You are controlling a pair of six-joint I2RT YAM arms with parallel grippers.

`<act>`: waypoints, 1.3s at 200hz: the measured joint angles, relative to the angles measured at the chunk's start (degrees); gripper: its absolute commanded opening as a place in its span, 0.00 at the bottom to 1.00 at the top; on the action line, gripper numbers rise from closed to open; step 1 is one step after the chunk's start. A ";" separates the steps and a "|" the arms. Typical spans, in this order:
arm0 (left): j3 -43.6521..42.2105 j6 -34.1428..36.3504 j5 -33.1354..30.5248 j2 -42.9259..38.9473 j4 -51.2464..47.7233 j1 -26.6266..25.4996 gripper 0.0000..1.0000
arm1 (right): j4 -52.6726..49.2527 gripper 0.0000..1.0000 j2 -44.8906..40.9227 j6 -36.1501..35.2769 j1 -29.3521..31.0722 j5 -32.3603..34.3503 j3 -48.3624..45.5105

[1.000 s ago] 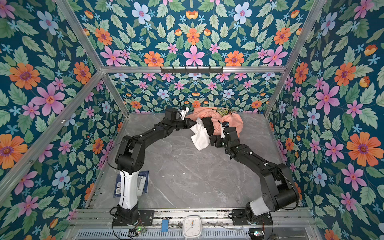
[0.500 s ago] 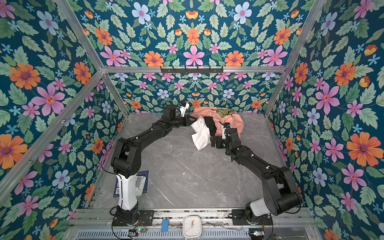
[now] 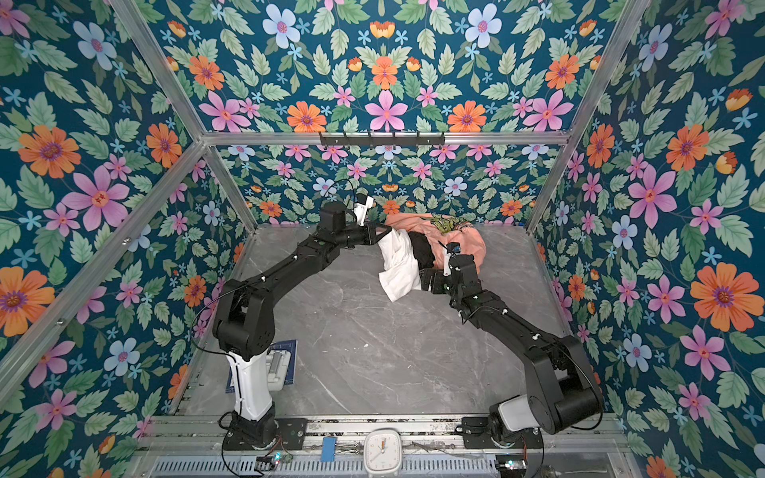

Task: Pick out a specific cloth from the pile
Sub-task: 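Lift the white t-shirt upward with the left gripper, pulling it from the pile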

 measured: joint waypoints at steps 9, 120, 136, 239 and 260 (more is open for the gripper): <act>0.61 -0.02 0.02 -0.02 0.02 0.00 0.00 | 0.02 0.99 -0.09 0.00 0.00 0.00 -0.07; 2.78 -1.70 0.92 -2.40 1.33 -0.02 0.00 | -0.20 0.99 -0.76 -0.26 0.00 0.42 0.50; 2.78 -1.70 0.90 -3.08 1.33 -0.02 0.00 | -0.37 0.99 -0.76 -0.28 0.00 0.42 0.50; 2.75 -1.70 -0.24 -7.02 2.64 -0.02 0.00 | -1.68 0.99 -1.88 -0.92 0.00 0.44 0.70; 2.34 -1.73 -0.83 -8.07 3.50 -0.02 0.00 | -1.75 0.99 -2.69 -0.92 0.00 0.61 0.68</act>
